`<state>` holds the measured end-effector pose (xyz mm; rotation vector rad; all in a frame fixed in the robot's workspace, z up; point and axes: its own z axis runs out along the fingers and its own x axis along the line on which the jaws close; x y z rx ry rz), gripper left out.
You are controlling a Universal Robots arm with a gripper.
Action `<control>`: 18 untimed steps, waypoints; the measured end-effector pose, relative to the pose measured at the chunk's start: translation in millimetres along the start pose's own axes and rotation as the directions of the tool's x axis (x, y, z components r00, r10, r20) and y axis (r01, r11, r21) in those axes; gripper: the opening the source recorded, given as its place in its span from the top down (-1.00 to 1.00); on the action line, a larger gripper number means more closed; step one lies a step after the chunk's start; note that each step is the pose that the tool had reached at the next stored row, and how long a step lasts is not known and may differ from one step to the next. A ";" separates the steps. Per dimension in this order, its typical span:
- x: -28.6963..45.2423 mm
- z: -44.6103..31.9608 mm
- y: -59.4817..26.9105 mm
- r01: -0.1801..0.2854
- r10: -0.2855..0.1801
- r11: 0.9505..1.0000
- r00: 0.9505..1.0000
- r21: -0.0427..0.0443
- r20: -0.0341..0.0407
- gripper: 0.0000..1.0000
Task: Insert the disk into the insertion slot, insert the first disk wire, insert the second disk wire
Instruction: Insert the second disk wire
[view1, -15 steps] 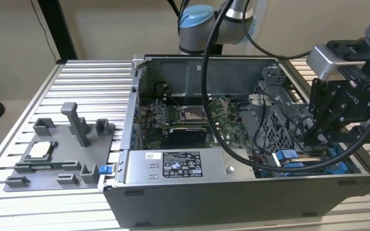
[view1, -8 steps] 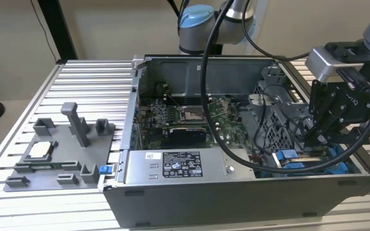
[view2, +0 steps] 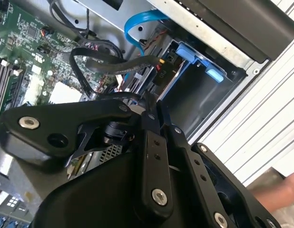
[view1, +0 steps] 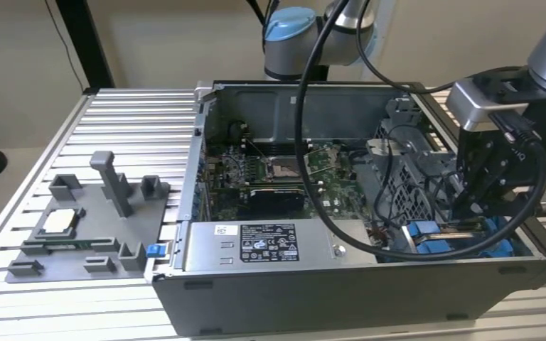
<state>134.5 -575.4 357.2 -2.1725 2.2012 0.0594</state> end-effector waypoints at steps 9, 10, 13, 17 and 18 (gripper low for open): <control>-1.0 4.3 -2.8 0.000 0.000 1.000 1.000 0.005 0.000 1.00; -1.1 4.8 -3.1 -0.001 0.001 1.000 1.000 0.006 0.000 1.00; -1.3 5.8 -3.8 -0.001 0.001 1.000 1.000 0.008 0.000 1.00; -3.0 6.9 -4.0 -0.001 0.001 1.000 1.000 0.011 0.000 1.00; -3.5 7.1 -4.0 -0.001 0.001 1.000 1.000 0.011 0.000 1.00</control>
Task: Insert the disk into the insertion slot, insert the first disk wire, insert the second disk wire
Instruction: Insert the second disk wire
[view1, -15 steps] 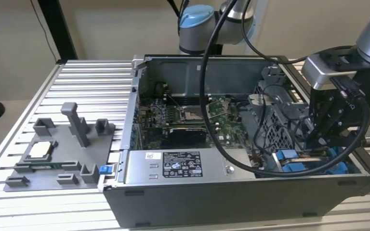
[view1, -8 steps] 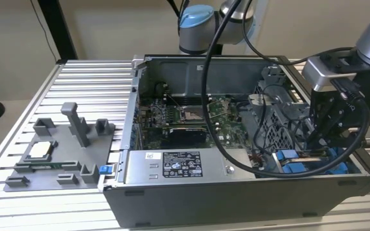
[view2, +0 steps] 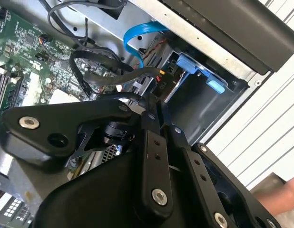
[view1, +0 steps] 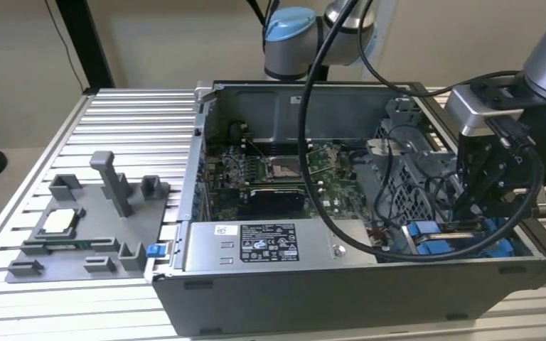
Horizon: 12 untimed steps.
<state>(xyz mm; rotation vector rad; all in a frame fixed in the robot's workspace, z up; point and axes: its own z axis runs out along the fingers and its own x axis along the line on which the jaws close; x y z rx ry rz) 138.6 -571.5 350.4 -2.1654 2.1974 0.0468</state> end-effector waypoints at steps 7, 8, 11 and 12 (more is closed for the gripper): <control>-0.9 2.3 0.1 -0.004 0.004 1.000 1.000 0.003 0.000 1.00; -0.9 2.6 0.1 -0.005 0.005 1.000 1.000 0.003 0.000 1.00; -0.8 3.3 0.1 -0.008 0.008 1.000 1.000 0.003 0.000 1.00; -0.7 3.4 0.1 -0.010 0.010 1.000 1.000 0.003 0.000 1.00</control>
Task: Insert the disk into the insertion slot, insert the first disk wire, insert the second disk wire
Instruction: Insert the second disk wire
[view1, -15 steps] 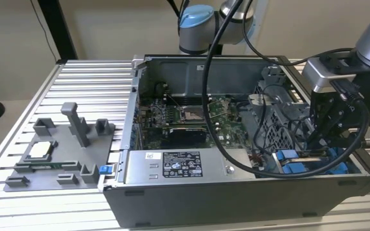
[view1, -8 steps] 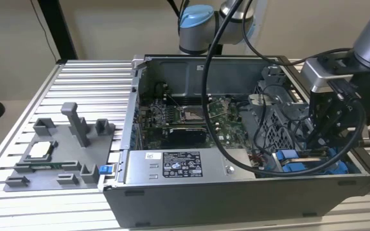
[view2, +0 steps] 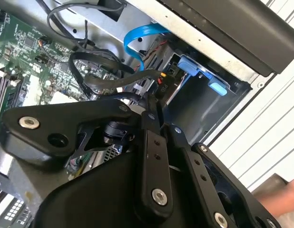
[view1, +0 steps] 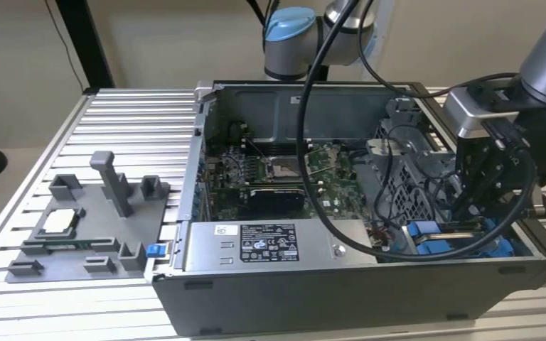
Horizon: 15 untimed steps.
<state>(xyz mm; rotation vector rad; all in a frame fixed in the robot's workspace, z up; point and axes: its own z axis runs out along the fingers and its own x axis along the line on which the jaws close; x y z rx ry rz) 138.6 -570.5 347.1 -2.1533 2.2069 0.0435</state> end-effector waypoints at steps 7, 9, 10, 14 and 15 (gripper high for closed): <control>0.3 1.7 0.1 -0.012 0.012 1.000 1.000 0.001 0.000 1.00; 0.3 2.2 0.0 -0.013 0.013 1.000 1.000 0.001 0.000 1.00; 0.4 2.4 0.0 -0.013 0.013 1.000 1.000 0.001 0.000 1.00; 0.4 3.7 0.1 -0.013 0.013 1.000 1.000 0.002 0.000 1.00; 0.4 4.1 0.1 -0.013 0.013 1.000 1.000 0.002 0.000 1.00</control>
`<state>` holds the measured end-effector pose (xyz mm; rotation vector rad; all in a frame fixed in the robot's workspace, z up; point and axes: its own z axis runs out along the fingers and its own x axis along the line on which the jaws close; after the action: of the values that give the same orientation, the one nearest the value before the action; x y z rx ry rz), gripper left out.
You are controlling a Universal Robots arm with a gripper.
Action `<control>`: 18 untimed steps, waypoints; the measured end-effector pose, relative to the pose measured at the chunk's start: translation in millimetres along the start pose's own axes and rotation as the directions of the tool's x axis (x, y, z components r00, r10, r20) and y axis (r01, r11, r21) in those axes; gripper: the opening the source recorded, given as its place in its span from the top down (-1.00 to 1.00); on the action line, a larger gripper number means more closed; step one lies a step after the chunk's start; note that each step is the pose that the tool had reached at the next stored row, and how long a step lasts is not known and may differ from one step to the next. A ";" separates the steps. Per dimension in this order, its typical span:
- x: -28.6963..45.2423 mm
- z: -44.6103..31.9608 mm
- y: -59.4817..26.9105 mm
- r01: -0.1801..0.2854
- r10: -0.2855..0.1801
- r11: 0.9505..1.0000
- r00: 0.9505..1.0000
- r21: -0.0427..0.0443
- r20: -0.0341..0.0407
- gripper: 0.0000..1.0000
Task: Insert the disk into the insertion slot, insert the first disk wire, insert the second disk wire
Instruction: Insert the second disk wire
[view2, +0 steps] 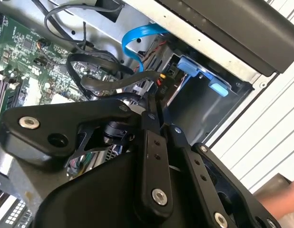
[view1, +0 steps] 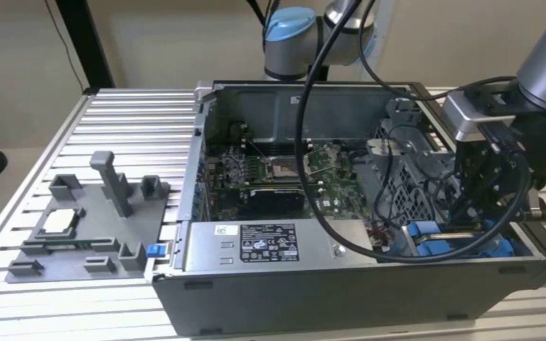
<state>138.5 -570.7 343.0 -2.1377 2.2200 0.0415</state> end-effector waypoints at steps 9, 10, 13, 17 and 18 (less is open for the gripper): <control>0.4 6.0 0.2 0.000 0.000 1.000 1.000 0.001 -0.002 1.00; 0.5 7.3 0.2 0.000 0.000 1.000 1.000 0.001 -0.002 1.00; 0.6 9.8 0.3 -0.001 0.001 1.000 1.000 0.001 -0.001 1.00; 0.4 11.4 0.1 0.000 0.000 1.000 1.000 0.001 0.003 -1.00; 0.4 9.9 0.0 0.000 0.000 1.000 1.000 0.001 0.003 -1.00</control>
<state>138.7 -570.5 333.1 -2.1354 2.2185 0.0437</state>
